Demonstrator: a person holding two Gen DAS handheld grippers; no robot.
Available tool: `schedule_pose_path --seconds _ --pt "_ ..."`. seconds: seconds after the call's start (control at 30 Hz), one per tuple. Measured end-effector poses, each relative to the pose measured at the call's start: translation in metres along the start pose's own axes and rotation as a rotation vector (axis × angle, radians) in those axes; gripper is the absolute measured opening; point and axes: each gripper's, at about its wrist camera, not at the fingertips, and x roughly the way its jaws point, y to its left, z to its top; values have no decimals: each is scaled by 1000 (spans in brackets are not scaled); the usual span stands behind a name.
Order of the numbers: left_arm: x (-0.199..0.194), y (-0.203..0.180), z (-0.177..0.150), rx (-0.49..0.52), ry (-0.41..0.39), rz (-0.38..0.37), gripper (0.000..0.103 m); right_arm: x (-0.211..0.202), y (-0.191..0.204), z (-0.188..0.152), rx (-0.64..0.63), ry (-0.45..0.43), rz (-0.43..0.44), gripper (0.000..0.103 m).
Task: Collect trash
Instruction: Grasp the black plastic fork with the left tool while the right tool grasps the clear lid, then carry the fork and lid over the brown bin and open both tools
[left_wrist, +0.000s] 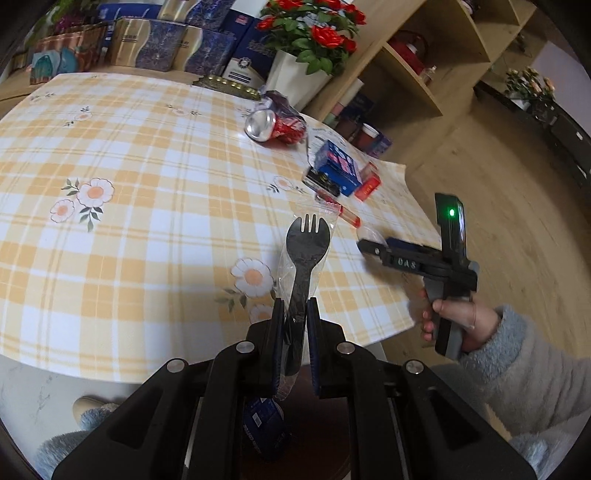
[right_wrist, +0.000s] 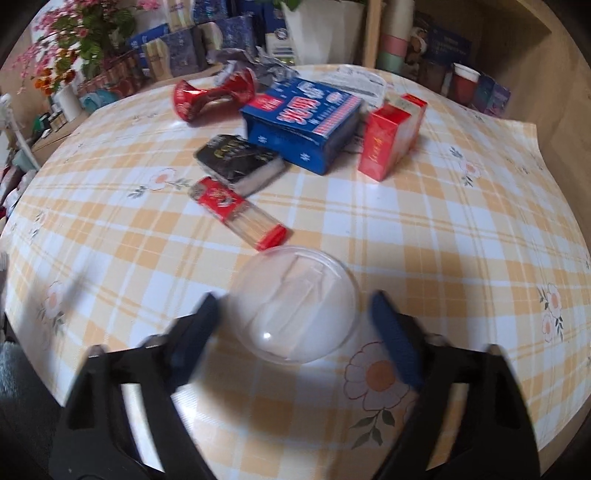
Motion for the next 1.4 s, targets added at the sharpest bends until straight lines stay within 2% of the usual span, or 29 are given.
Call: schedule_pose_path --seconds 0.13,0.27,0.4,0.57,0.73,0.8,0.93,1.07,1.17,1.33,1.4 --pt "5 -11 -9 45 30 -10 12 -13 7 -6 -7 4 25 67" --pt "6 -25 -20 106 62 -16 12 -50 22 -23 -31 -81 60 67" --pt "8 -38 -35 177 106 -17 12 -86 38 -53 -55 -151 122 67" --pt "14 -47 -56 218 161 -8 12 -115 49 -97 -52 -178 156 67" --pt "27 -61 -78 308 230 18 12 -130 45 -132 -13 -178 162 67" --pt "37 -61 -89 332 280 26 12 -132 44 -144 3 -169 167 67" --pt "68 -50 -110 354 436 113 12 -127 44 -166 28 -143 162 67" --pt "84 -42 -123 361 524 165 12 -128 57 -176 -30 -154 125 67" --pt "90 -38 -122 350 537 181 12 -127 64 -178 -65 -152 129 67" --pt "88 -40 -122 343 513 194 13 -124 72 -179 -97 -141 123 67" --pt "86 -42 -120 344 503 193 20 -122 72 -180 -101 -133 120 67"
